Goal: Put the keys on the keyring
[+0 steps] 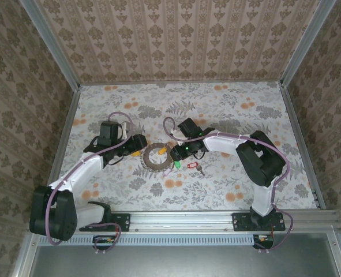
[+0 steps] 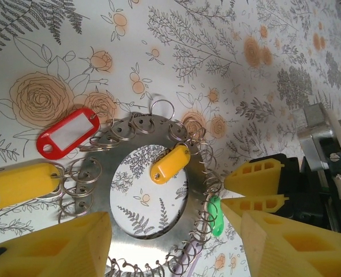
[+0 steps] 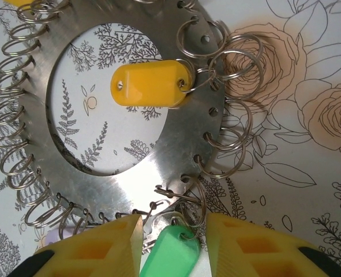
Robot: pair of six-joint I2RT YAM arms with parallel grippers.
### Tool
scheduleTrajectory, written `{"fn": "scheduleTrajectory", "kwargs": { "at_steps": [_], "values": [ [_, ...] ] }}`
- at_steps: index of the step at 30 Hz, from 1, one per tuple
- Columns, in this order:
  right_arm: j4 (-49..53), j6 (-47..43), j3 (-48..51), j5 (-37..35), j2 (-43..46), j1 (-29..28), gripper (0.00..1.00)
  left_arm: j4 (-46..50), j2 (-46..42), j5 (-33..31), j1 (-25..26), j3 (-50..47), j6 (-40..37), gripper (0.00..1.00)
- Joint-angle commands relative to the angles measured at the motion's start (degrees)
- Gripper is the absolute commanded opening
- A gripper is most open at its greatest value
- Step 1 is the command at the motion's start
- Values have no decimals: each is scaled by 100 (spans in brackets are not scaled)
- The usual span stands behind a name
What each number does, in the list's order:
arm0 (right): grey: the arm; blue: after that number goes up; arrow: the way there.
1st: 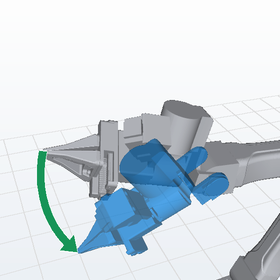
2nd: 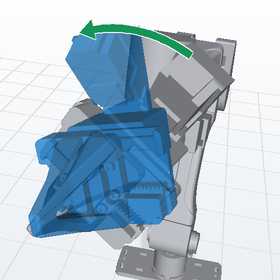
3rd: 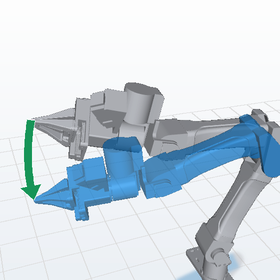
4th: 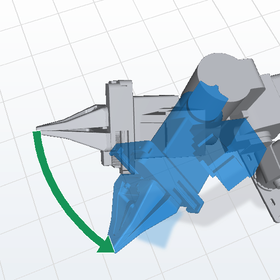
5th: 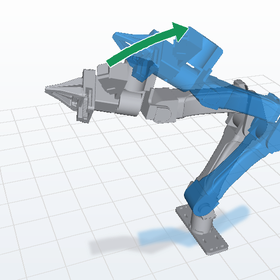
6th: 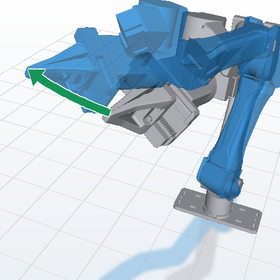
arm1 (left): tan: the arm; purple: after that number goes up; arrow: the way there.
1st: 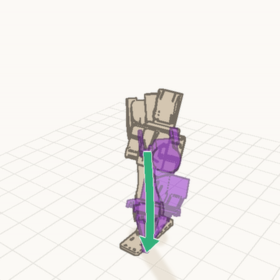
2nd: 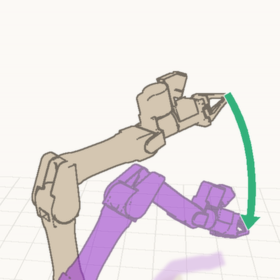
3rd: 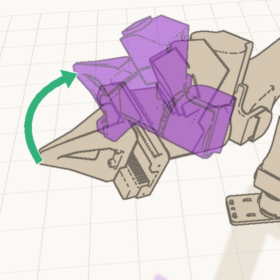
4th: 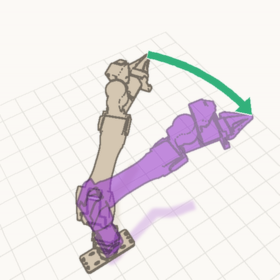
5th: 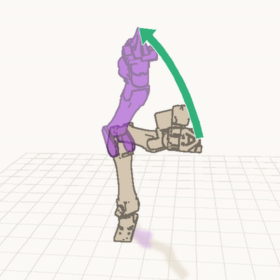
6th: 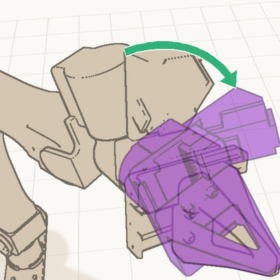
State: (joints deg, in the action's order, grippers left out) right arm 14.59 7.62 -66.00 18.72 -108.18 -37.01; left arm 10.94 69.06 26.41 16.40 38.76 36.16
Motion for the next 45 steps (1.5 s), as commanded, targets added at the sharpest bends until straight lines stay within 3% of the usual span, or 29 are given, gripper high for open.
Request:
{"fn": "scheduleTrajectory", "kwargs": {
  "at_steps": [1,10,19,25,32,38,43,45],
  "values": [
    [119,-68,61,-63,-158,-25,36,-56,3,109,-16,44,-84,62],
    [-64,97,-27,-272,-296,-25,37,-169,18,75,29,17,-58,62],
    [-320,40,104,184,-272,-30,15,-125,13,-5,38,1,-109,62],
    [-459,8,385,299,-16,-34,6,-111,79,-18,30,8,-137,62],
    [-765,-81,1040,335,897,-34,1,14,124,-226,94,73,-289,62],
    [-1411,-238,1376,945,1532,-34,0,669,330,-1028,783,537,-990,62],
    [-1575,-283,1183,1183,1469,-34,0,341,295,-846,1163,421,-1133,60],
    [-1714,-270,1199,1315,1469,-29,0,86,123,-551,1191,267,-1204,54]
  ]
}}
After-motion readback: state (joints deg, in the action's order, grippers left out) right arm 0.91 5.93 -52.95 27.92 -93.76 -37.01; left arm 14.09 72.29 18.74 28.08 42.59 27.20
